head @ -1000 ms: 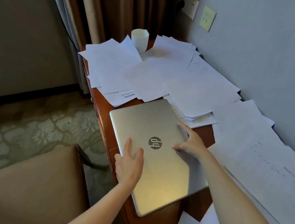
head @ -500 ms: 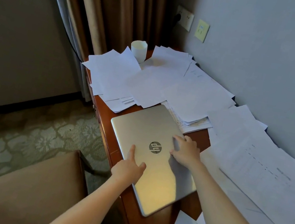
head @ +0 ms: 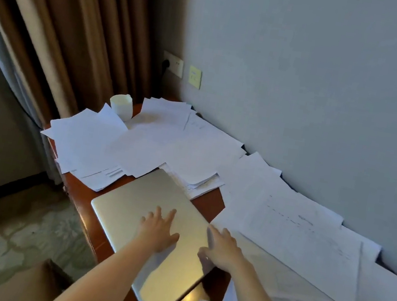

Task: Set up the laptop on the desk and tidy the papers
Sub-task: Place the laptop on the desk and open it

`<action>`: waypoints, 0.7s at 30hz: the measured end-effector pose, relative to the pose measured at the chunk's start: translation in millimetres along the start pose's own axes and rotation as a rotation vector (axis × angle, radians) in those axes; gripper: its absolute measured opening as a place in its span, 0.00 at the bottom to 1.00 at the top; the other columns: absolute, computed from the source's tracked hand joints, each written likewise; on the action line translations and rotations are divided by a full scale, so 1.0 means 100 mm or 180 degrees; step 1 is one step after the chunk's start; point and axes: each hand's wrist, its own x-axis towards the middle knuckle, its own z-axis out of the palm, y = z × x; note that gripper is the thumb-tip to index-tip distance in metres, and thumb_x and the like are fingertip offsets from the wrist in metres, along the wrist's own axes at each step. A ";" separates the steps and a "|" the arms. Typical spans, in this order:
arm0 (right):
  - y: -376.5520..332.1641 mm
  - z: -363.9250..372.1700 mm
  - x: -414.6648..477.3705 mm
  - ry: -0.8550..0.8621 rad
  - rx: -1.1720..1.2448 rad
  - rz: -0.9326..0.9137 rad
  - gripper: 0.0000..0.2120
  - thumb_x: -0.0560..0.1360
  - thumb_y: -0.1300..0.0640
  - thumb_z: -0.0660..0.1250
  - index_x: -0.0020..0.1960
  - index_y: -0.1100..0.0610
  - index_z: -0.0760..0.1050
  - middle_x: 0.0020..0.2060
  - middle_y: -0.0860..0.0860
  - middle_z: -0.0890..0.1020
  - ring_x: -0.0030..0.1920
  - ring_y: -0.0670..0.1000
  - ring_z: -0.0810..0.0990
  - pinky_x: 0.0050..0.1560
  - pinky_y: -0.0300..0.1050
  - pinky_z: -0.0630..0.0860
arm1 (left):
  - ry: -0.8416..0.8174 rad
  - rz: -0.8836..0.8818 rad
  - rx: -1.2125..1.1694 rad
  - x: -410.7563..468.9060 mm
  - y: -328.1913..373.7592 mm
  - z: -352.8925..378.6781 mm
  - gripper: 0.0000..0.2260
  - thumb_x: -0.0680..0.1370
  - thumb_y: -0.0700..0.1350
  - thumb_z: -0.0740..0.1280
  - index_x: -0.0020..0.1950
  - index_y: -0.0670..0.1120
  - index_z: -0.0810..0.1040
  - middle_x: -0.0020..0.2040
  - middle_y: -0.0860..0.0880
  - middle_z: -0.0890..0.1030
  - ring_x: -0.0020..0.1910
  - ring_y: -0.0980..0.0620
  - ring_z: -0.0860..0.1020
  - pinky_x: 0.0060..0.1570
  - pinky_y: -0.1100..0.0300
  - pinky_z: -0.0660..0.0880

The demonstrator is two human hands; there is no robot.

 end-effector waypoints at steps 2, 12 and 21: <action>-0.03 -0.03 0.06 0.0067 0.0048 0.0053 0.32 0.77 0.44 0.58 0.76 0.48 0.50 0.73 0.57 0.56 0.71 0.60 0.59 0.67 0.55 0.61 | 0.0064 0.0210 0.0118 0.20 0.05 -0.03 0.29 0.80 0.59 0.52 0.77 0.51 0.46 0.75 0.39 0.52 0.71 0.39 0.61 0.68 0.49 0.60; -0.31 0.44 0.44 0.1027 0.0545 0.0877 0.62 0.47 0.29 0.10 0.76 0.43 0.42 0.77 0.47 0.45 0.77 0.50 0.43 0.75 0.53 0.42 | -0.0018 0.1397 0.0431 1.09 0.00 0.03 0.35 0.73 0.70 0.35 0.77 0.55 0.46 0.78 0.44 0.44 0.77 0.43 0.41 0.73 0.43 0.39; -0.43 0.51 0.54 0.1482 0.0541 0.1188 0.54 0.55 0.31 0.15 0.76 0.43 0.49 0.77 0.44 0.49 0.77 0.47 0.45 0.75 0.51 0.44 | 0.0458 0.1943 0.0249 1.37 -0.24 0.06 0.45 0.61 0.69 0.26 0.75 0.60 0.53 0.78 0.51 0.52 0.77 0.50 0.50 0.73 0.46 0.38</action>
